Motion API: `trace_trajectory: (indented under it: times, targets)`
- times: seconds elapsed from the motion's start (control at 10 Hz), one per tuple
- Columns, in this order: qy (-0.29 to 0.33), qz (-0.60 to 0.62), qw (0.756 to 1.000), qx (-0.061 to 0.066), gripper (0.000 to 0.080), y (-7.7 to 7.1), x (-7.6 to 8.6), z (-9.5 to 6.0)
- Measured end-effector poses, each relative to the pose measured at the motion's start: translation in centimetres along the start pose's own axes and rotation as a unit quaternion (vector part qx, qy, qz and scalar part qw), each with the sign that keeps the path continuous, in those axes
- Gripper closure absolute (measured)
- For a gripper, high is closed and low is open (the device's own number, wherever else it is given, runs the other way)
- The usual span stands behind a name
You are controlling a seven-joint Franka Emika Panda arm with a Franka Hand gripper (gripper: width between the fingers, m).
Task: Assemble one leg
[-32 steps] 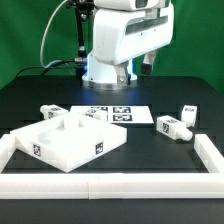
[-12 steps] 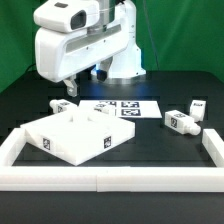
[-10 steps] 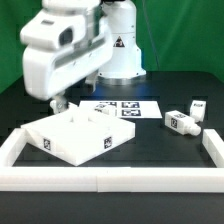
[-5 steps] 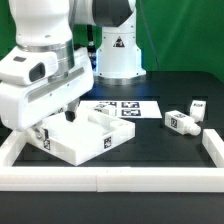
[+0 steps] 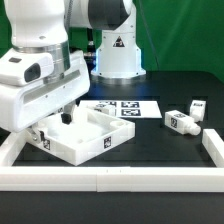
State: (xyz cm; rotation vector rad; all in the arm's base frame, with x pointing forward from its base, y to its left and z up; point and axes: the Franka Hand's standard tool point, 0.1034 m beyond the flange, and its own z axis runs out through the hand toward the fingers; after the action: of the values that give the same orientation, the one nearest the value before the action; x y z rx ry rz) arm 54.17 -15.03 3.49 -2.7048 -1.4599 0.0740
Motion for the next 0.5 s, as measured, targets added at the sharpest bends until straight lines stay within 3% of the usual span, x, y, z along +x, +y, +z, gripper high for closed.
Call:
trace_trajectory:
  times: [0.3, 0.5]
  targets:
    - [0.009, 0.016, 1.000, -0.004, 0.0150, 0.6, -1.7, 2.0]
    - [0.009, 0.015, 1.000, -0.005, 0.0150, 0.6, -1.5, 1.9]
